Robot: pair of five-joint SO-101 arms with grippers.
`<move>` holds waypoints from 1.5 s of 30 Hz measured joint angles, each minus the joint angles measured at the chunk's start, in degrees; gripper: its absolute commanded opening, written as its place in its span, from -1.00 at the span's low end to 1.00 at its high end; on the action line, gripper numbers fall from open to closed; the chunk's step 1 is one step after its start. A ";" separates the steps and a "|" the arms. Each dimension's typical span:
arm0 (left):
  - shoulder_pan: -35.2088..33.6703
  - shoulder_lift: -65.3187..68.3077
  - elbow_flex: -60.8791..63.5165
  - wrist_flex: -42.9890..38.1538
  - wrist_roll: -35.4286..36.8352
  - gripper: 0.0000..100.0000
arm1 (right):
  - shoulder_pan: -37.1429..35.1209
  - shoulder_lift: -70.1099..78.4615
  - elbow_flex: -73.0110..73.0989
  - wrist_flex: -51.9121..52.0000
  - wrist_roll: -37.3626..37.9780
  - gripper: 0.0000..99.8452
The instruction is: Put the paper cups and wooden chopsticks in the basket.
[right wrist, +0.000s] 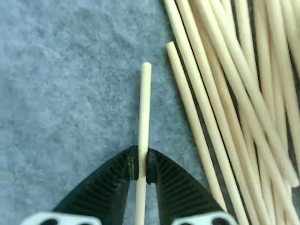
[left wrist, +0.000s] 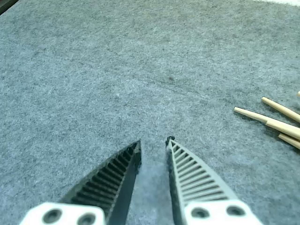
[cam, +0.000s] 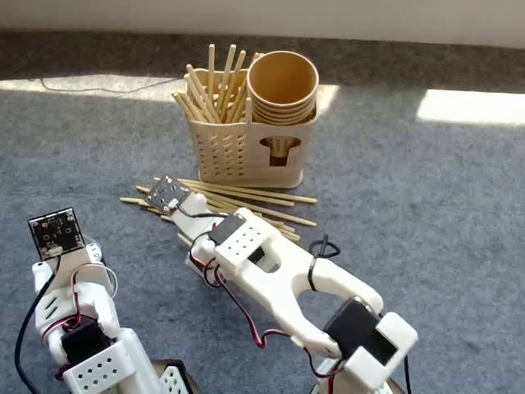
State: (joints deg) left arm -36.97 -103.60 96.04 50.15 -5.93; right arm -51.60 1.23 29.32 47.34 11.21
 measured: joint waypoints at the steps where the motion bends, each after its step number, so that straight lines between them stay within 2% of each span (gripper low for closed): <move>1: 0.00 0.00 0.00 0.00 0.00 -0.81 | 0.00 -1.85 0.00 1.49 0.00 -0.99; 4: 0.00 0.00 0.00 0.00 0.00 -0.81 | -0.09 -7.03 0.00 5.19 -0.18 -0.99; 7: 0.00 0.00 0.00 0.00 0.00 -0.81 | 0.97 -12.04 0.00 6.86 -3.87 -0.99; 14: 0.00 0.00 0.00 0.00 0.00 -0.81 | 5.71 -23.38 0.00 7.38 -9.76 -0.99; 24: 0.00 0.00 0.00 0.00 0.00 -0.81 | 9.41 -41.23 0.00 7.12 -13.27 -0.99; 31: 0.00 0.00 0.00 0.00 0.00 -0.81 | 9.76 -49.76 0.00 -2.90 -13.27 -0.99; 45: 0.00 0.00 0.00 0.00 0.00 -0.81 | 13.98 -51.08 0.00 -36.13 -13.27 -0.99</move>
State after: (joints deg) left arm -36.97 -103.60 96.04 50.15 -5.93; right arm -37.63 -49.85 29.32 11.21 -2.07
